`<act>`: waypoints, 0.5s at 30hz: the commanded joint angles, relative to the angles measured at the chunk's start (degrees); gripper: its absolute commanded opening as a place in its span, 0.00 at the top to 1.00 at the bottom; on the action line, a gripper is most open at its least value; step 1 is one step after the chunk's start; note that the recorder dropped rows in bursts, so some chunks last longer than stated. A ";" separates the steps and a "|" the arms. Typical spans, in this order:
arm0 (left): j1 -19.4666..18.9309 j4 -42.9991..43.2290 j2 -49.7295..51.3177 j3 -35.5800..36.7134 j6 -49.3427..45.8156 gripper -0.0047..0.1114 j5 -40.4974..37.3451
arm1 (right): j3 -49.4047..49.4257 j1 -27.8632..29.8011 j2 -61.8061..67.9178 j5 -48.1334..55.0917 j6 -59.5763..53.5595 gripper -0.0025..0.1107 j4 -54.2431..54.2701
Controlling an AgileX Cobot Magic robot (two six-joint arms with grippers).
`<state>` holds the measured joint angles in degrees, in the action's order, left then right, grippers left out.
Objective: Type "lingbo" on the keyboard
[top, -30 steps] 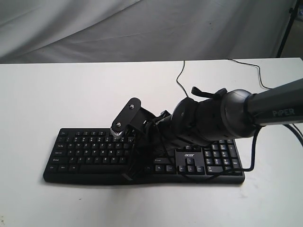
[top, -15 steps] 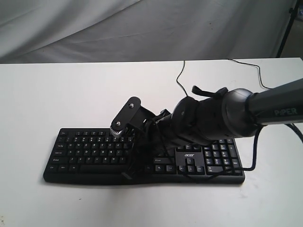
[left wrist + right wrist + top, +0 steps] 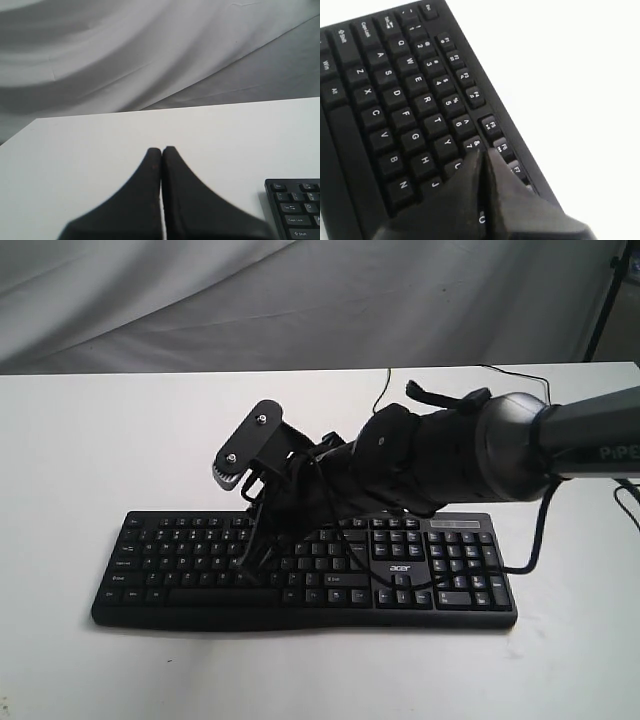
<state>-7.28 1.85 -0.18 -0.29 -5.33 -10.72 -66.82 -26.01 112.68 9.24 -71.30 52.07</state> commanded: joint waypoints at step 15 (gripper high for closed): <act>0.22 -0.03 0.18 0.29 0.16 0.95 0.36 | -1.31 -0.85 4.82 -1.45 -4.21 0.98 -0.12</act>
<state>-7.28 1.85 -0.18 -0.29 -5.33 -10.72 -67.69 -26.67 117.43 8.57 -74.70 51.98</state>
